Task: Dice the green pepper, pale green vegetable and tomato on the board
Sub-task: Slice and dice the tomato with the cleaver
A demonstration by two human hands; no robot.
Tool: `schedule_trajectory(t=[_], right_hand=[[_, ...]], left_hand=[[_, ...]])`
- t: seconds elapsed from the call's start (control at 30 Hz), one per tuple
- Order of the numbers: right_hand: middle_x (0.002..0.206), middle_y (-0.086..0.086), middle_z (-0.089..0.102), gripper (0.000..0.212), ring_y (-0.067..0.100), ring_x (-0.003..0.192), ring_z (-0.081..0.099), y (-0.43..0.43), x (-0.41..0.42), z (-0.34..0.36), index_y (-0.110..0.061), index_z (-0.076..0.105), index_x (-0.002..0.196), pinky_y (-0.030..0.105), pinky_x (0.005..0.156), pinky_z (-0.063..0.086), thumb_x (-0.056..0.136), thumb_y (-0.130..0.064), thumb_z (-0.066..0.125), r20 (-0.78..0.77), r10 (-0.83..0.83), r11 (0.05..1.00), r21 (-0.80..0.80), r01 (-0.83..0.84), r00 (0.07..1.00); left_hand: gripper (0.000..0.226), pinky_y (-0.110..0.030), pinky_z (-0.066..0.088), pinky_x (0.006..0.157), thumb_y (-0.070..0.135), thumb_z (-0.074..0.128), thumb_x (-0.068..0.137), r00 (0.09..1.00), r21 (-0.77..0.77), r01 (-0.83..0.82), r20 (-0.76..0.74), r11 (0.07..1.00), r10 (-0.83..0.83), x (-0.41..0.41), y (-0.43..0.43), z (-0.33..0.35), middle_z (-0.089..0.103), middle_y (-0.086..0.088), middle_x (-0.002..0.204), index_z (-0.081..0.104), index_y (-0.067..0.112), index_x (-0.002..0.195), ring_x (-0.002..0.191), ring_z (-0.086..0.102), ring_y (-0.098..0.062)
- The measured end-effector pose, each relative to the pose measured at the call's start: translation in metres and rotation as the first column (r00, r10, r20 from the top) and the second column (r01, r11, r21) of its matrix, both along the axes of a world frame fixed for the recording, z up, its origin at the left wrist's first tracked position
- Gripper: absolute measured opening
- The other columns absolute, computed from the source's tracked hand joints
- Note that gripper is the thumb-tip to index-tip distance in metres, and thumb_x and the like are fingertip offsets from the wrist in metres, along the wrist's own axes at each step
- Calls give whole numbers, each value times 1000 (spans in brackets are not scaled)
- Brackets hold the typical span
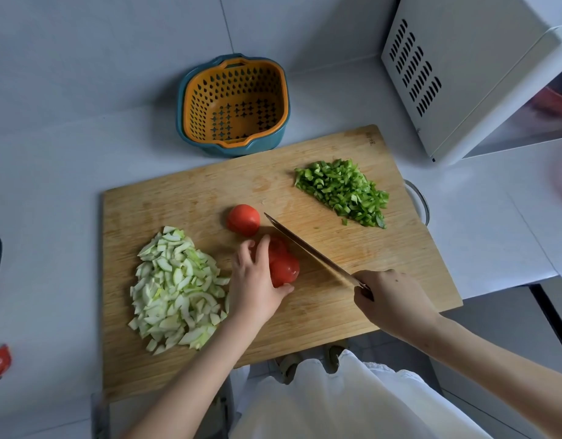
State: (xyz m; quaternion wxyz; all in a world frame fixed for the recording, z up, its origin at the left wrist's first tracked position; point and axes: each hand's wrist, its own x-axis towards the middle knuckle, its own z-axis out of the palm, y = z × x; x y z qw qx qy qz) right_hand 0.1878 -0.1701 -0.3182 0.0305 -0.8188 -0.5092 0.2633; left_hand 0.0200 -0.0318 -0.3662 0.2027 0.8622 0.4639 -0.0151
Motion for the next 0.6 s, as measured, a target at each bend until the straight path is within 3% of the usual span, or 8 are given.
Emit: schedule_trajectory(t=[0.1, 0.2, 0.37, 0.47, 0.6], right_hand=[[63, -2, 55, 20, 20, 58, 53, 1, -1, -2, -17, 56, 81, 26, 50, 38, 91, -21, 39, 10, 27, 1000, 8, -27, 1000], [57, -4, 45, 20, 17, 53, 43, 1, -2, -2, -17, 47, 72, 22, 46, 29, 91, -20, 40, -1, 40, 999, -3, -40, 999], [53, -4, 39, 31, 16, 48, 36, -2, 0, 0, -21, 32, 59, 23, 45, 27, 89, -18, 41, -36, -7, 1000, -13, 7, 999], [52, -4, 37, 35, 14, 47, 33, -3, -4, 3, -22, 28, 57, 22, 44, 24, 89, -17, 42, -61, -28, 999, -20, 27, 998], [53, -4, 36, 33, 13, 47, 30, -1, -12, 3, -20, 32, 59, 21, 44, 21, 89, -16, 42, -133, -89, 995, -49, 83, 987]], left_hand=[[116, -34, 20, 112, 55, 76, 66, 999, -72, 12, -44, 997, -16, 4, 6, 2, 20, -9, 149, 6, 15, 150, 136, 23, -27], [111, -33, 22, 110, 51, 78, 65, 1000, -73, 1, -3, 997, -1, 11, 7, 2, 30, -7, 144, 17, 11, 148, 131, 28, -27], [75, -31, 32, 101, 37, 80, 67, 995, -40, 67, 74, 997, -64, 12, 5, 0, 40, -1, 131, 47, 19, 132, 122, 36, -26], [76, -29, 30, 101, 34, 81, 66, 992, -90, 35, 124, 995, -24, 8, 7, 2, 41, -2, 130, 48, 19, 132, 123, 37, -25], [89, -32, 28, 105, 52, 79, 63, 996, -83, 70, 58, 994, -65, 7, 3, 9, 39, -1, 138, 41, 21, 137, 128, 33, -24]])
